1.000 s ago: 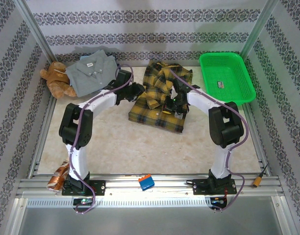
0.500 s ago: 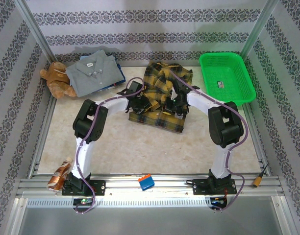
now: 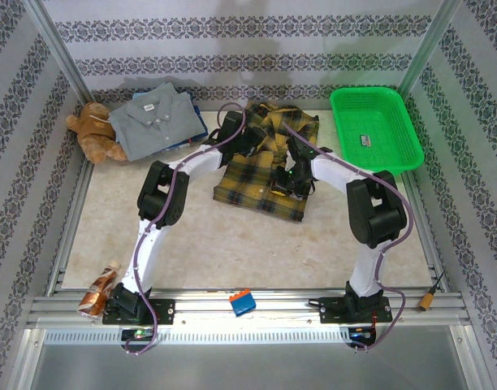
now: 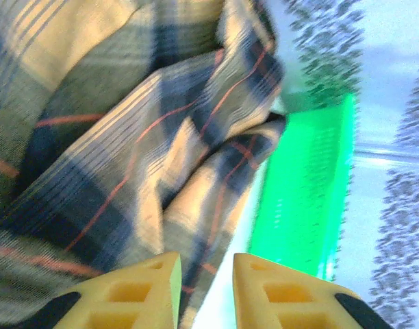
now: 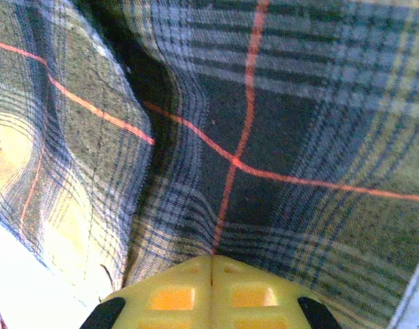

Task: Fold and stack the long sleeve shirts

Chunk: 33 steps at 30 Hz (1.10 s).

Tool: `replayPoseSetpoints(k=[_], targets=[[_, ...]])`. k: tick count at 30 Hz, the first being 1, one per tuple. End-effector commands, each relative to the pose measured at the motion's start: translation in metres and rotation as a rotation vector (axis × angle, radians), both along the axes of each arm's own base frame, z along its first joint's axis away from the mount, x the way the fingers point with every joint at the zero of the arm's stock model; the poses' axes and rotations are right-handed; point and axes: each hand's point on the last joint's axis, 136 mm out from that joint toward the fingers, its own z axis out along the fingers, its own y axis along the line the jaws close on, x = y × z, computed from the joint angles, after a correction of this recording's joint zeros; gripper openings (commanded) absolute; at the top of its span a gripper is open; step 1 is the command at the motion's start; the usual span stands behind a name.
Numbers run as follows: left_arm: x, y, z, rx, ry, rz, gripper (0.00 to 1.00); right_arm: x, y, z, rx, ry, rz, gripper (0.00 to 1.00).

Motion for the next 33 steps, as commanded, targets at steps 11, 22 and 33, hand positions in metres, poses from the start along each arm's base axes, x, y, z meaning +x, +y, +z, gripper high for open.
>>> replayPoseSetpoints(k=[11, 22, 33], targets=[[-0.076, 0.073, 0.035, 0.023, -0.027, 0.079, 0.34, -0.041, -0.015, 0.091, 0.037, -0.16, 0.024, 0.28], [-0.117, 0.076, -0.043, 0.148, 0.084, 0.03, 0.29, -0.065, -0.022, 0.011, -0.022, -0.006, 0.019, 0.19], [-0.146, 0.123, -0.128, 0.391, 0.268, 0.025, 0.26, -0.083, -0.053, -0.053, -0.212, 0.116, -0.007, 0.19]])
